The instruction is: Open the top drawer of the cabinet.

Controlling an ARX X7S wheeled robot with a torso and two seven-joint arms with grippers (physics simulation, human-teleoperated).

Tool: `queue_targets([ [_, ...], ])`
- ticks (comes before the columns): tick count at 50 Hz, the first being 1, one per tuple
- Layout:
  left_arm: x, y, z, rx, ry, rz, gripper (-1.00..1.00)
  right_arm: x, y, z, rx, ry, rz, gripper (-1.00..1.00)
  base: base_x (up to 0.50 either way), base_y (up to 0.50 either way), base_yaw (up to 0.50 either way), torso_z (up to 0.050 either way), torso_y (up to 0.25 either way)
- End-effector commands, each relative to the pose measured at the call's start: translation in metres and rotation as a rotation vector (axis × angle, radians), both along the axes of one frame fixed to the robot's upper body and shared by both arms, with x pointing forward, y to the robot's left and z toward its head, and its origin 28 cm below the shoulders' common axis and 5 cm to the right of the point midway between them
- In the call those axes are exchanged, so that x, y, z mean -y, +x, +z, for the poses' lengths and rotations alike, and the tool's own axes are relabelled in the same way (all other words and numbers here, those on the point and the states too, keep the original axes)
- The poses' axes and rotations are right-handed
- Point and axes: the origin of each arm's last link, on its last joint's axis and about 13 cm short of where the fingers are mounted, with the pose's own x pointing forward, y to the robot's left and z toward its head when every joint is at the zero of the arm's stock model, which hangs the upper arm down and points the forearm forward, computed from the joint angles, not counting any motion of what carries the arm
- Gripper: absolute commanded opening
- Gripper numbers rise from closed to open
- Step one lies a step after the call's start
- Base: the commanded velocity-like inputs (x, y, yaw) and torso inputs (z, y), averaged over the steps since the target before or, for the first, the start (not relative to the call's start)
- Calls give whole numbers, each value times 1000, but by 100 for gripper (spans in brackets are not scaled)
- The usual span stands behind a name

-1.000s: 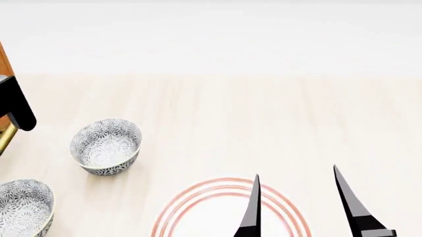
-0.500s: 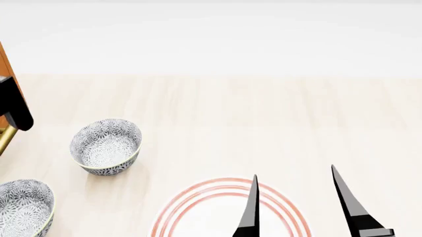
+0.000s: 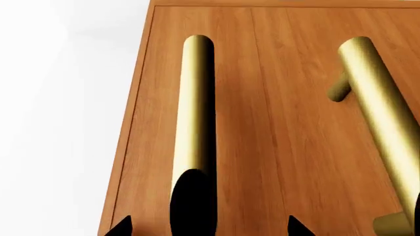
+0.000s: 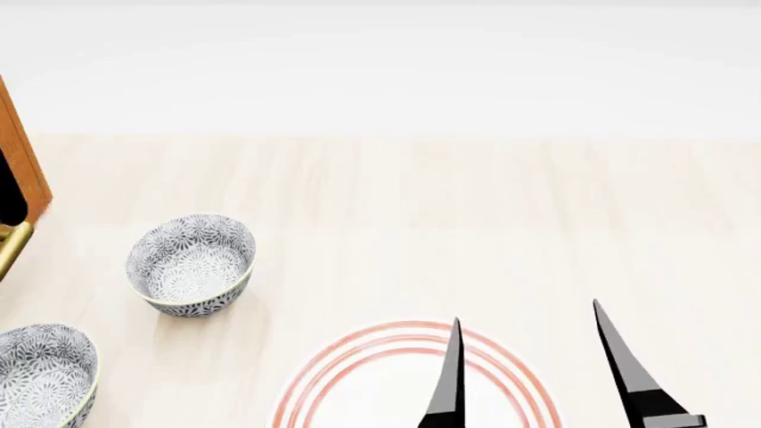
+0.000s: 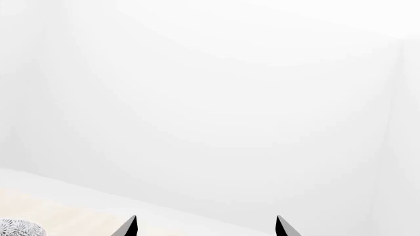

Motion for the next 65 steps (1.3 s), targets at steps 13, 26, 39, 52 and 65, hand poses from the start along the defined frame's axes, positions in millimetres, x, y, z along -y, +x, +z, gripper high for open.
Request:
queue_targets([
  [13, -8, 1, 5, 34, 33, 17, -100, -1, 0, 0, -3, -6, 4, 100, 0, 0, 0, 0, 0],
  [26, -3, -1, 8, 46, 36, -12, -100, -1, 0, -1, -5, -9, 6, 100, 0, 0, 0, 0, 0],
  [39, 14, -8, 17, 79, 61, -111, -100, -1, 0, -1, -6, -11, 9, 100, -1, 0, 0, 0, 1],
  [52, 34, -13, 26, 99, 95, -209, -100, 0, 0, -1, -5, -8, 8, 100, 0, 0, 0, 0, 2],
  [65, 47, -15, 34, 112, 116, -253, -100, 3, -2, -1, -5, -1, 9, 100, -1, 0, 0, 0, 2],
])
